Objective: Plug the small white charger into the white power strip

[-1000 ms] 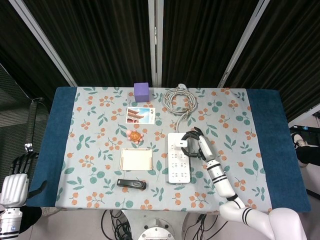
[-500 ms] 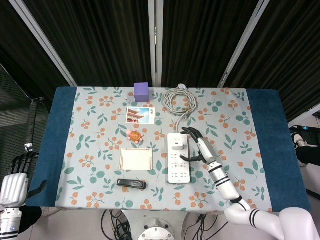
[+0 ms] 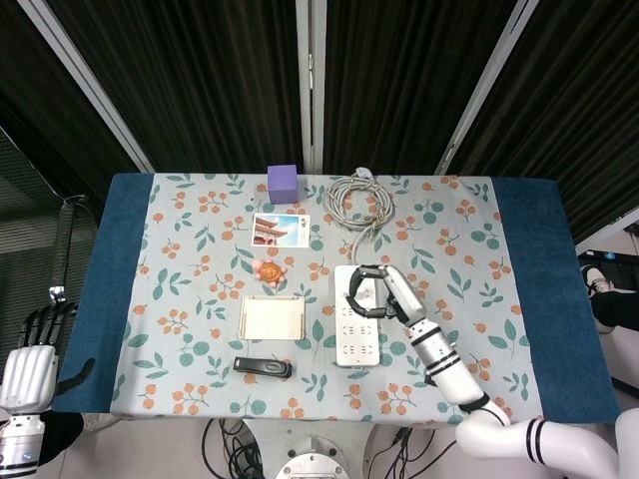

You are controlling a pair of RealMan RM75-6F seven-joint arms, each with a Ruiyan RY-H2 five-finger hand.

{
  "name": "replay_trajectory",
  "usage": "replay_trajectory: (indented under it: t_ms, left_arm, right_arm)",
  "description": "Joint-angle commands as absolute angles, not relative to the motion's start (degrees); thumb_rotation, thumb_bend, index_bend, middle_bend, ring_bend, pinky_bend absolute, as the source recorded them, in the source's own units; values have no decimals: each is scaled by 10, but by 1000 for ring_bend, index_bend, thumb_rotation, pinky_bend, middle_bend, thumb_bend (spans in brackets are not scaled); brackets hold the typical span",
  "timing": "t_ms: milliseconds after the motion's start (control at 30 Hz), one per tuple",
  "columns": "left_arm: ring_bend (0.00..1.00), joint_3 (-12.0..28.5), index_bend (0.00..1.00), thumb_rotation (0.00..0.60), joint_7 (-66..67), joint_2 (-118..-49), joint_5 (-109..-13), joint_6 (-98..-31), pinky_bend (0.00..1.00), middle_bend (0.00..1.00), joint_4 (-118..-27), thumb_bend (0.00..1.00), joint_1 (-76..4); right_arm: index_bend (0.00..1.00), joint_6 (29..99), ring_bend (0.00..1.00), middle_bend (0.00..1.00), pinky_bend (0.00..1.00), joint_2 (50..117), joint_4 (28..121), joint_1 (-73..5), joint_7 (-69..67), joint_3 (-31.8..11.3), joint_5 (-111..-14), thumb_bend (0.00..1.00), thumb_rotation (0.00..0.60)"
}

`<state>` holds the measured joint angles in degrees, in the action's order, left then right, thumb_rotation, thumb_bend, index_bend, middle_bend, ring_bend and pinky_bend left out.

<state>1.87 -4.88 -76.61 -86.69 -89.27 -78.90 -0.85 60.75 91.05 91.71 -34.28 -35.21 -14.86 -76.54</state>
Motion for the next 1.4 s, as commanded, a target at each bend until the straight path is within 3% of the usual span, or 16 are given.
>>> replay_trajectory:
  t_ms: [33, 300, 633, 1400]
  left_arm:
    - [0, 18, 0, 600, -47, -766, -867, -893, 0, 45, -791, 221, -8]
    - [0, 18, 0, 600, -49, -767, -861, -890, 0, 44, -788, 221, -5]
    - [0, 19, 0, 600, -48, -769, -859, -885, 0, 45, -788, 221, -9]
    - [0, 18, 0, 600, -50, -770, -857, -881, 0, 45, -785, 221, -9]
  right_arm:
    - [1000, 535, 922, 899, 824, 906, 938, -370, -390, -187, -683, 618, 600]
    - [1000, 471, 997, 944, 898, 937, 896, -385, -444, -208, -625, 694, 600]
    - [1000, 415, 1000, 950, 902, 968, 846, -391, -548, -223, -654, 705, 600]
    - [1000, 410, 1000, 949, 906, 992, 792, -376, -603, -215, -689, 708, 600]
